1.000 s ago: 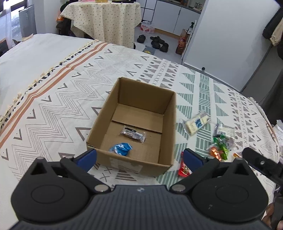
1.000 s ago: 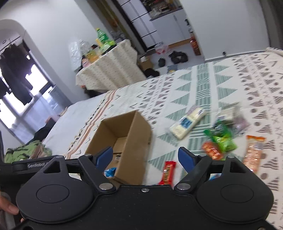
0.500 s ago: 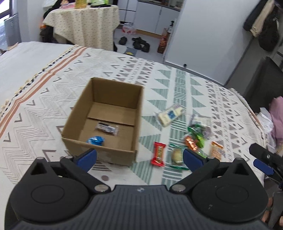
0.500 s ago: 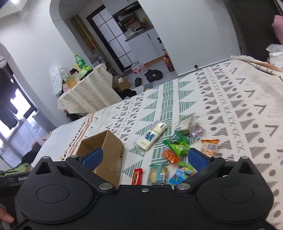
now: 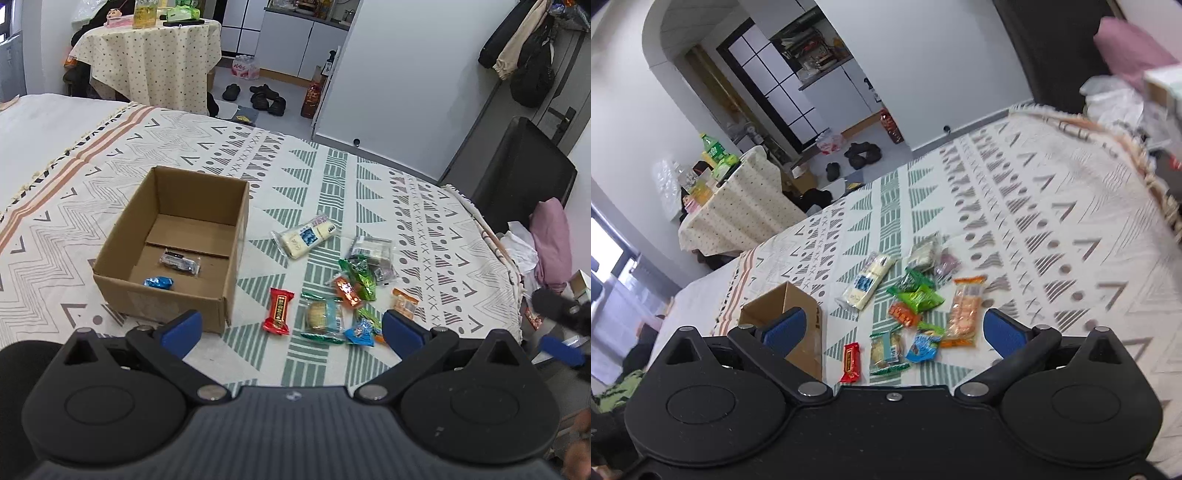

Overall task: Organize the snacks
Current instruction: 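Withdraw both tools from the box back toward the snack pile, then grasp the red chocolate bar with the left tool while the right tool grips the orange bread roll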

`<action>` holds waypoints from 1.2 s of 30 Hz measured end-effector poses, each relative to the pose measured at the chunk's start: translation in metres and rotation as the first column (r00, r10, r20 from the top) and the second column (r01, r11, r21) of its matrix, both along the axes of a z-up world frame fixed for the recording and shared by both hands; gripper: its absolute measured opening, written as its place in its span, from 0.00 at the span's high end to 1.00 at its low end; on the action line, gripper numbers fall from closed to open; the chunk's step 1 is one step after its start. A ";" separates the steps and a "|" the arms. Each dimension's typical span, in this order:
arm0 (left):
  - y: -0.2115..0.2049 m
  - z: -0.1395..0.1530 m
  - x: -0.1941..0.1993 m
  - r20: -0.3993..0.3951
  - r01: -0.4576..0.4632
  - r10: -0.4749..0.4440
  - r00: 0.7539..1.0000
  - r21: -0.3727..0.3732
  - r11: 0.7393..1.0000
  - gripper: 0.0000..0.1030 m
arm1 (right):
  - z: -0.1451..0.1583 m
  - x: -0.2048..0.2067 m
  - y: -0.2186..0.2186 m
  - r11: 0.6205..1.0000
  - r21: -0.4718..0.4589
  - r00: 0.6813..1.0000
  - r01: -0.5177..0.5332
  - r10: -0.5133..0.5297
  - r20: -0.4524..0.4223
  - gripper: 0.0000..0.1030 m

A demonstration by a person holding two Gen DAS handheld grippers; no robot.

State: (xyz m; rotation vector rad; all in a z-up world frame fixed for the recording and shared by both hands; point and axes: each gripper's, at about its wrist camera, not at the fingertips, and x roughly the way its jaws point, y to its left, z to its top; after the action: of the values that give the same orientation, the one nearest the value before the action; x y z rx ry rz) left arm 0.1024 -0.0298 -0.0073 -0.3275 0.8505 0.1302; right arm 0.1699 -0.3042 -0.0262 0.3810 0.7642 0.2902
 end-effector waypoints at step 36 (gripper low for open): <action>-0.021 -0.077 0.067 -0.046 -0.037 0.037 0.998 -0.004 0.999 0.15 | -0.098 0.085 -0.019 0.998 0.042 0.985 -0.057 0.063 -0.159 0.19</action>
State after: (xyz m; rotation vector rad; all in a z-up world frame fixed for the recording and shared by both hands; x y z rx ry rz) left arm 0.1694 -0.0511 -0.0842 -0.3460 0.8909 0.1709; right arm 0.2553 -0.3230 -0.1242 0.4208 0.9297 0.3333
